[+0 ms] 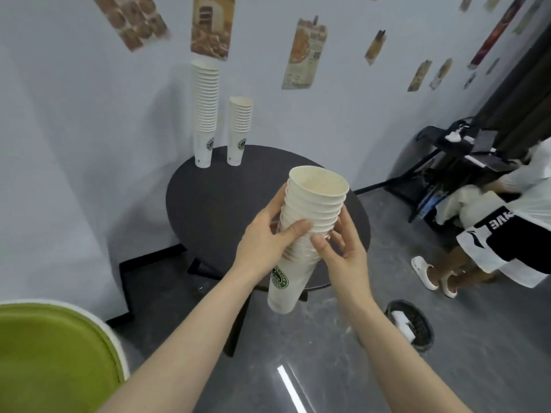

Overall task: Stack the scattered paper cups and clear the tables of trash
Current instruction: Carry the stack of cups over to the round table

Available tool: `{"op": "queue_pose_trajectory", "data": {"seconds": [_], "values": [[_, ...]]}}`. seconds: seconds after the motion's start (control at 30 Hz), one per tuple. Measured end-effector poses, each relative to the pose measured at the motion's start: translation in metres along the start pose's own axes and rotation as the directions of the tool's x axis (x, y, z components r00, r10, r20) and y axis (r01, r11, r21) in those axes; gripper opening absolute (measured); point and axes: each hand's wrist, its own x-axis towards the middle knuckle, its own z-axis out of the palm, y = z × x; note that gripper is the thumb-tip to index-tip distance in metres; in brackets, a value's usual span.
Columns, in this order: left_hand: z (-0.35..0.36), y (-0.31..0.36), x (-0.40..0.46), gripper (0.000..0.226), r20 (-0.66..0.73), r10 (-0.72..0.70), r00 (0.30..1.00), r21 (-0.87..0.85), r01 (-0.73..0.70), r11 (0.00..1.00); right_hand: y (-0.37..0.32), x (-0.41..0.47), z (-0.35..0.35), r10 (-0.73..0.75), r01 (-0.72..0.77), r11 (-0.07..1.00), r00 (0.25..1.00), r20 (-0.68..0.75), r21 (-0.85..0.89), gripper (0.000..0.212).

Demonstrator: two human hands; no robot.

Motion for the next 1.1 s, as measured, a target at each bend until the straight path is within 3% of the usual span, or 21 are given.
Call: {"op": "queue_pose_trajectory", "data": {"seconds": [0.23,0.47,0.97,1.1], "values": [[0.015,-0.014,0.081,0.077,-0.162,-0.031,0.986,-0.007,0.030,1.000,0.033,0.107,-0.019,-0.034,0.040,0.999,0.980,0.197,-0.024,0.068],[-0.012,-0.026,0.163,0.078,-0.285,-0.050,0.957,0.035,0.062,0.997,0.059,0.203,0.011,-0.038,0.034,0.999,0.954,0.299,0.018,0.067],[-0.140,0.034,0.423,0.076,-0.308,0.122,0.944,0.098,-0.096,0.991,0.016,0.474,0.116,-0.136,0.116,0.990,0.943,0.303,0.081,0.064],[-0.167,0.064,0.482,0.061,-0.329,0.182,0.926,0.147,-0.140,0.979,-0.006,0.546,0.135,-0.180,0.172,0.984,0.927,0.329,0.054,0.066]]}}
